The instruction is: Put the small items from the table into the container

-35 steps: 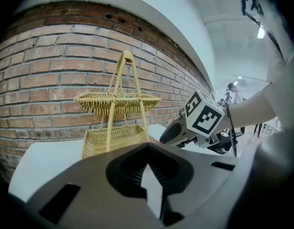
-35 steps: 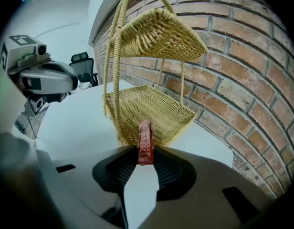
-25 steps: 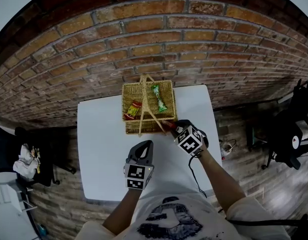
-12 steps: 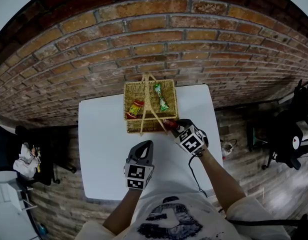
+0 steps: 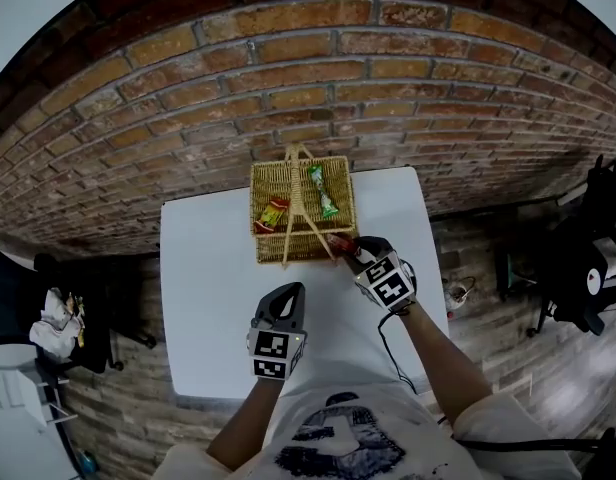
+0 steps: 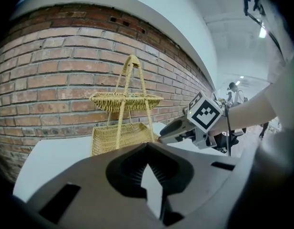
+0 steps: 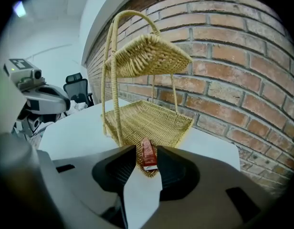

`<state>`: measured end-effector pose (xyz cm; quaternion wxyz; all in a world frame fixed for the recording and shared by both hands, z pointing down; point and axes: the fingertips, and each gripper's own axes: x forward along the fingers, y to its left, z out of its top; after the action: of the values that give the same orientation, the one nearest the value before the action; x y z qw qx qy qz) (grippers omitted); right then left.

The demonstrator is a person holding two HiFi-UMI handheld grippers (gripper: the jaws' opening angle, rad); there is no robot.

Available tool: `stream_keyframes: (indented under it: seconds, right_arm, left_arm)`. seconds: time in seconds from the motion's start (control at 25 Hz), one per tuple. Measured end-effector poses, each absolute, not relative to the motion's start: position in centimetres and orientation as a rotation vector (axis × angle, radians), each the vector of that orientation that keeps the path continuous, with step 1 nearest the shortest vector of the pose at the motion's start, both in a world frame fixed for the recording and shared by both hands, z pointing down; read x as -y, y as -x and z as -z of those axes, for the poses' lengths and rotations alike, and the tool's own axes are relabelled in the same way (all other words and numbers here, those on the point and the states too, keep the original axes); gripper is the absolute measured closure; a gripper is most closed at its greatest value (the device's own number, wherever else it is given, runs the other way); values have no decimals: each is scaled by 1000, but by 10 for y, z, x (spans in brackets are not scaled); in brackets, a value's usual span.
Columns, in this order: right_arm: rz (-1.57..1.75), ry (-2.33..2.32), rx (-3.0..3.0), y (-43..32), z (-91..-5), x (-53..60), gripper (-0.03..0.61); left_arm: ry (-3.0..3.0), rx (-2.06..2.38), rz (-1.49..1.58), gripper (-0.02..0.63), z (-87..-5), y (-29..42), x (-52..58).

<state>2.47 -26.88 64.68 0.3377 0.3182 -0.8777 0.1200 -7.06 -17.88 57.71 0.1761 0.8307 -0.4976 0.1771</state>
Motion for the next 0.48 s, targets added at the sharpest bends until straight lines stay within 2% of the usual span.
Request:
stream_keyframes:
  seconds: [0.48]
  right_arm:
    - [-366,-1073,2333,-35,-587,206,461]
  left_arm:
    - [-2449,1435,-476,566,-531,99,146]
